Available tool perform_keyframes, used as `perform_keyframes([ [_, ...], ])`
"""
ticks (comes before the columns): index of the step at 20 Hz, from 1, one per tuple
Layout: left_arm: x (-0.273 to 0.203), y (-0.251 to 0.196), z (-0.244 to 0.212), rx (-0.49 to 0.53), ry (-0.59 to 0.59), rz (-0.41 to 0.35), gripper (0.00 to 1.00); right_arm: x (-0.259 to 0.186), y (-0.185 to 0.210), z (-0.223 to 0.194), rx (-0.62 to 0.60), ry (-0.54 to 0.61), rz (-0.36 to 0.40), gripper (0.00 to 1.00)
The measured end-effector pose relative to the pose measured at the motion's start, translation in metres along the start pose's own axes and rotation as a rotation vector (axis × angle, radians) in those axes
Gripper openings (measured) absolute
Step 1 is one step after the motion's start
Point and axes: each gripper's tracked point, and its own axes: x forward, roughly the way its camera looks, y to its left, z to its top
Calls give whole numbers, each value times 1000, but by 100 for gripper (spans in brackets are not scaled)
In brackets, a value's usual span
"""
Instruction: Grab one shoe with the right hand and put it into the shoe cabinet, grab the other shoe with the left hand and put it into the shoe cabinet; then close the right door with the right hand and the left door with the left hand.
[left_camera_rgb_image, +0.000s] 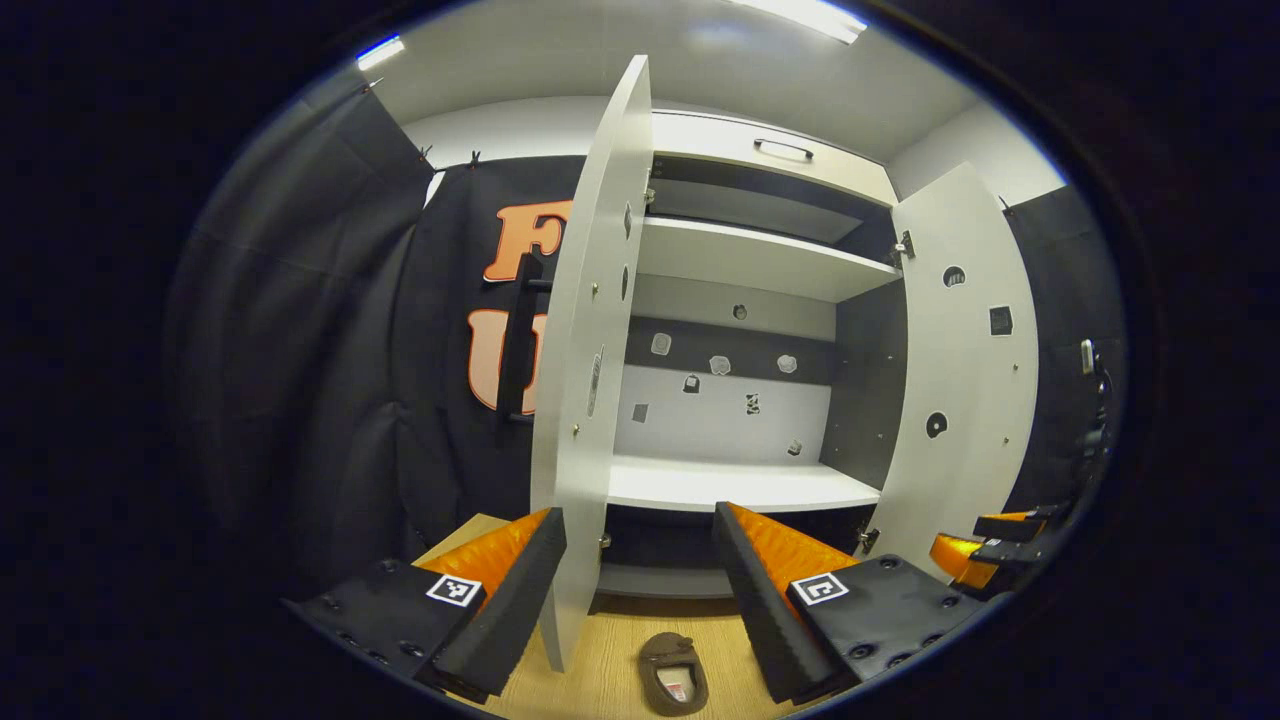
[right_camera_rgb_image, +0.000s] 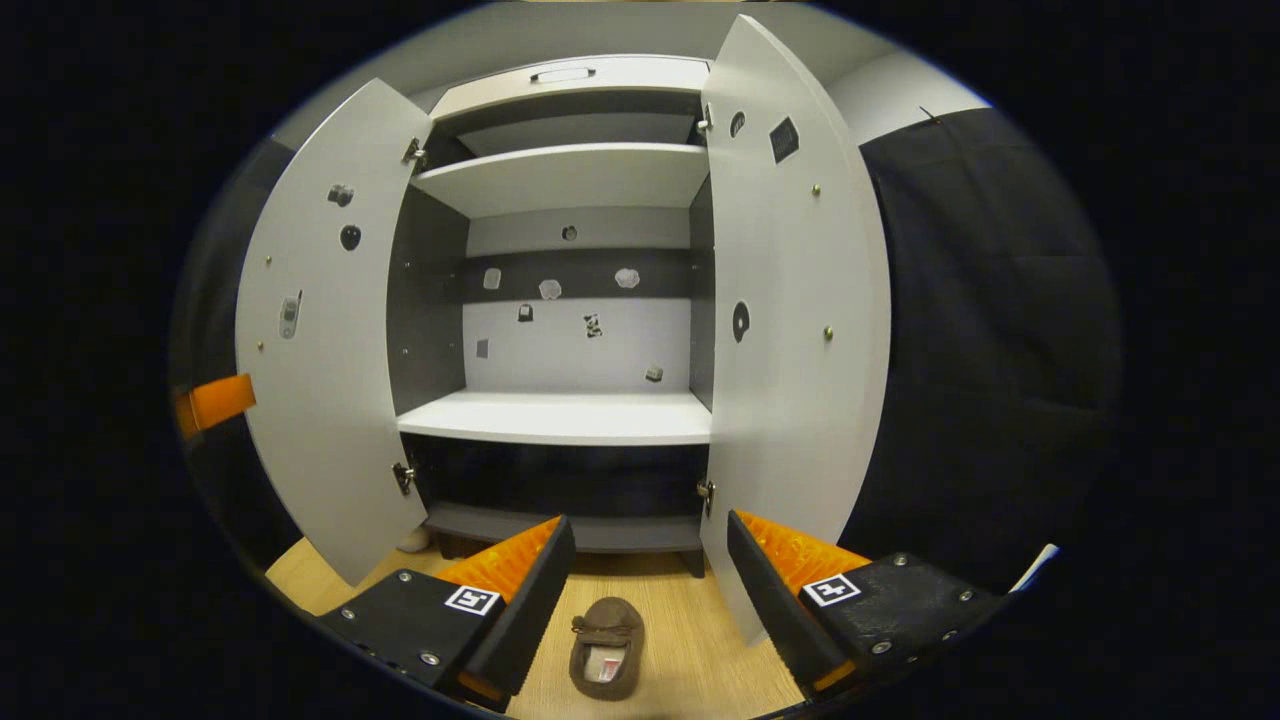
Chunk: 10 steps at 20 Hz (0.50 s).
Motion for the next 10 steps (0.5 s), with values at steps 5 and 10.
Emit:
perform_keyframes([
  [5,-3,7,2,-16,-6,13,94,29,5,-102,-55,164,3,95],
  [10,-8,18,0,-6,0,40,96,49,9,-210,-10,365,13,94],
])
